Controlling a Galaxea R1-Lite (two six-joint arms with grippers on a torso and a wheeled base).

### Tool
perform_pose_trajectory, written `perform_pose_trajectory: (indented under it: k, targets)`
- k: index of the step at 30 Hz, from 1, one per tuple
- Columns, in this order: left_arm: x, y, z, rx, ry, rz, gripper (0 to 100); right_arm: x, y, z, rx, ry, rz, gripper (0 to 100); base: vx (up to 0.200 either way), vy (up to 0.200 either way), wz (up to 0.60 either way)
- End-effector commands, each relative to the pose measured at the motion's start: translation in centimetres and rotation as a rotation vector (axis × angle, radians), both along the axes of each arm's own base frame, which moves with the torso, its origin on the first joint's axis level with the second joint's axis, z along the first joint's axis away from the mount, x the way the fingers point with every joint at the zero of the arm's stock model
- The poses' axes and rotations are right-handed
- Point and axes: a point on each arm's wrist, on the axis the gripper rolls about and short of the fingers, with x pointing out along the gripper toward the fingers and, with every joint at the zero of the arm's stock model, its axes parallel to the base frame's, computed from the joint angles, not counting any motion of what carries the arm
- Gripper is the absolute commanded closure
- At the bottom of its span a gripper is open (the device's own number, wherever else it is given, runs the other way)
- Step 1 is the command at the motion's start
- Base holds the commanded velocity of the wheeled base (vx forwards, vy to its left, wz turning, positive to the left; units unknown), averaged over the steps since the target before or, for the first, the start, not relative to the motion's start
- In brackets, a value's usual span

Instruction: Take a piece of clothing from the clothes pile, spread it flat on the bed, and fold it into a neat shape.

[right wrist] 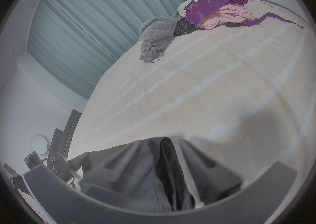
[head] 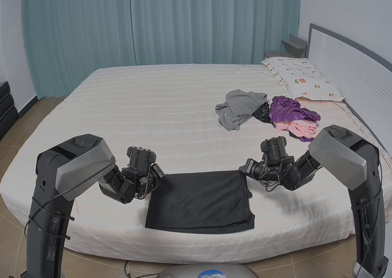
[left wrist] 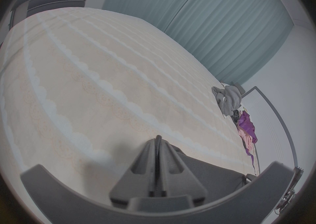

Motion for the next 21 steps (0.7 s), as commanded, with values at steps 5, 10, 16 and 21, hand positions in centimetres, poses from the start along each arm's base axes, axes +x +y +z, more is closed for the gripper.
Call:
perform_pose_trajectory:
  k: [5, 10, 16, 21]
  targets:
    - [-0.3, 0.1, 0.2, -0.014, 0.005, 0.011, 0, -2.1, -0.6, 1.7, 0.005, 0.019, 0.012, 0, 0.0, 0.0, 0.0]
    - [-1.1, 1.1, 2.2, -0.09, 0.003, 0.066, 0, -6.4, -1.3, 2.9, 0.018, 0.057, 0.083, 0, 0.0, 0.0, 0.0]
    - [-4.8, 2.3, 3.6, -0.159, 0.035, 0.074, 0, -11.4, -0.5, 2.4, 0.027, 0.037, 0.158, 0, 0.0, 0.0, 0.0]
    - [-8.0, 3.7, 3.5, -0.171, 0.048, 0.096, 0, -13.1, 0.1, 1.3, 0.014, 0.067, 0.195, 0, 0.0, 0.0, 0.0]
